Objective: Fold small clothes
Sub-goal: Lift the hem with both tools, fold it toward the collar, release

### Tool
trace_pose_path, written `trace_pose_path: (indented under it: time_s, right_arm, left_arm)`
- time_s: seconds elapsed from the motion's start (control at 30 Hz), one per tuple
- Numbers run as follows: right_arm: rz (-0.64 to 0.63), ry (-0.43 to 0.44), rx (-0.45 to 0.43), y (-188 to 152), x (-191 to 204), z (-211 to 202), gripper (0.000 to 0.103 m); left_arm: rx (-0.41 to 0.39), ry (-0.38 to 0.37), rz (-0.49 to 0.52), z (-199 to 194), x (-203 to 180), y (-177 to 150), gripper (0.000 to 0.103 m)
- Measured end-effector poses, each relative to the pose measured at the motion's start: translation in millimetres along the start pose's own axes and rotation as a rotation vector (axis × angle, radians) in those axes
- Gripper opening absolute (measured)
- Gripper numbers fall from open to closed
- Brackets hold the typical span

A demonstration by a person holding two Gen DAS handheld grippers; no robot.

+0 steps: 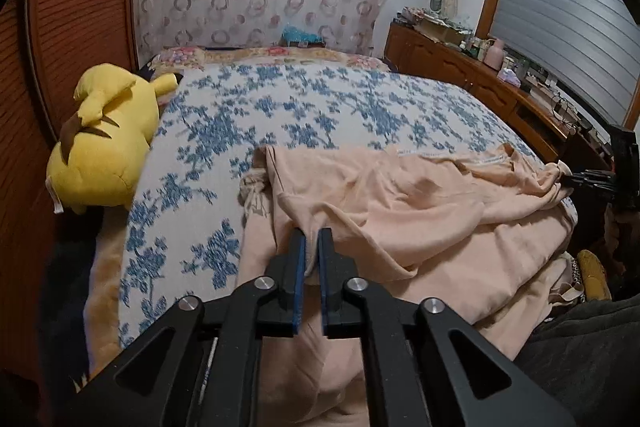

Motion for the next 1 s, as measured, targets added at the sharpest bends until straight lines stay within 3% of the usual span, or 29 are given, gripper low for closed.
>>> trace_pose_path:
  time_s: [0.1,0.17,0.23,0.3,0.4,0.47,0.53,0.77,1.0]
  right_arm:
    - [-0.009,-0.001,-0.017,9,3,-4,0.014]
    - [-0.019,-0.003,-0.041,15,4,-11,0.018]
    - [-0.034,-0.019,-0.071,22,4,-19,0.028]
    - [-0.039,-0.042,-0.092,29,0,-23,0.048]
    - [-0.029,-0.049,-0.104,33,-7,-24,0.054]
    - [-0.020,-0.058,-0.099,33,-12,-18,0.054]
    - [0.004,-0.048,-0.085,32,-17,-4,0.054]
    - [0.044,-0.028,-0.033,31,-23,42,0.054]
    - [0.049,-0.020,0.023,29,-26,62,0.055]
  left_arm:
    - [-0.034,0.006,0.009,-9,3,11,0.021]
    - [-0.053,0.008,0.019,-14,3,18,0.037]
    - [-0.060,0.014,0.027,-13,5,26,0.039]
    - [-0.053,0.016,0.035,-7,7,32,0.040]
    - [-0.038,0.001,0.048,7,7,40,0.046]
    - [-0.021,-0.005,0.052,21,9,43,0.058]
    - [-0.001,-0.001,0.057,34,10,45,0.064]
    - [0.079,0.043,0.056,71,23,45,0.065]
    - [0.117,0.050,0.054,86,33,48,0.065]
Point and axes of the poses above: each gripper's, at about its wrist camera, not at the fingertips, and z roughly the way its jaws point, x to its left, y to its top, the point moved 10 cm from there along z, roughly the way its jaws point, and after that the axes turned 5 degrees about z, right-handed, at the moved point
